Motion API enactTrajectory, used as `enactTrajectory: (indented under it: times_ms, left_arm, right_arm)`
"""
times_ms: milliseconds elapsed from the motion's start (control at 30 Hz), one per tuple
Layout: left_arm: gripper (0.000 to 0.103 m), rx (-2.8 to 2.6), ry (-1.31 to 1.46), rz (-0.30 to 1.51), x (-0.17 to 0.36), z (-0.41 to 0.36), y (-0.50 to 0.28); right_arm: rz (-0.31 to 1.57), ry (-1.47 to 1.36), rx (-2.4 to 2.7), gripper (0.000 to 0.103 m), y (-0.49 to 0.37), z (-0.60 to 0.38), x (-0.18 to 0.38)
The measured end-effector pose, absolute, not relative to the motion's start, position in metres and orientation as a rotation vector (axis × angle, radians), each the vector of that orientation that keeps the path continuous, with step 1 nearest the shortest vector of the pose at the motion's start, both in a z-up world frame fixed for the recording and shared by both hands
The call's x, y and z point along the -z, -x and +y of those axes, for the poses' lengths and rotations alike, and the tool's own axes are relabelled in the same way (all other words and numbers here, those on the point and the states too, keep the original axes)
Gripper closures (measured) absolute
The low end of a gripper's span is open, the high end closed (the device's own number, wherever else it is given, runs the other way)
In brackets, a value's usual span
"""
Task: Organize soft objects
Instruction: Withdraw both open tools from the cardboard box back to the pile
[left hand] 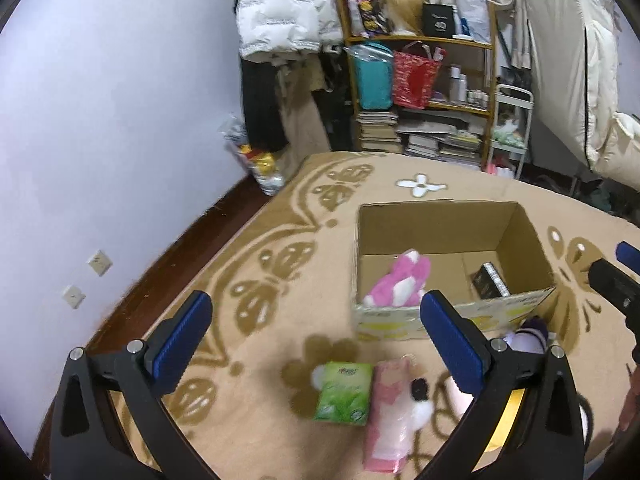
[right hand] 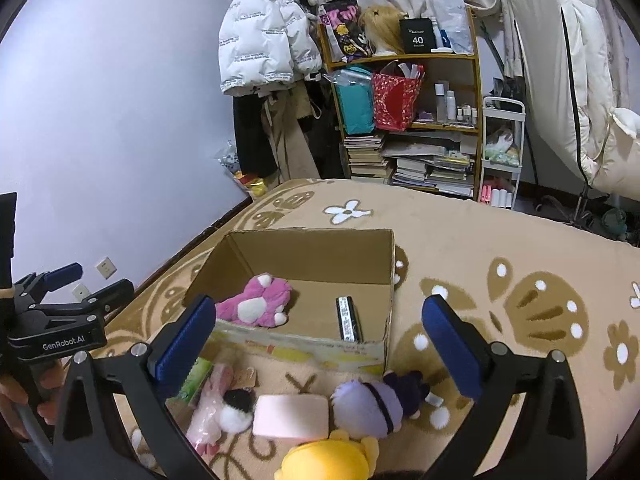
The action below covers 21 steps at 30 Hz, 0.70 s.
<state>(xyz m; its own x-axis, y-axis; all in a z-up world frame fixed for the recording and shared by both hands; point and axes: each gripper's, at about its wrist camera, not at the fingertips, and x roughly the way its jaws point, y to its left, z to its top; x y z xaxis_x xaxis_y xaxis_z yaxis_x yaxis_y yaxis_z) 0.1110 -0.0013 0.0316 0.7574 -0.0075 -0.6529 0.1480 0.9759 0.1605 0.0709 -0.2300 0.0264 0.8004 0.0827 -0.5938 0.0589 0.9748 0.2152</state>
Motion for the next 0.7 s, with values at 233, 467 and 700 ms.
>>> enactTrajectory:
  times_ms: [233,467,700]
  left_arm:
    - [0.0,0.069,-0.172,0.759,-0.015,0.017,-0.096]
    - [0.0,0.037,-0.151,0.858,0.024,0.028,-0.11]
    - [0.0,0.053,-0.169,0.941,0.053,0.022,-0.125]
  right_arm:
    - [0.669,-0.221,-0.015,0.0,-0.05,-0.216,-0.023]
    - [0.708,-0.232,-0.001,0.0,-0.036,-0.204,-0.004]
    - [0.791,-0.249,0.04,0.0,-0.033,-0.205,0.029]
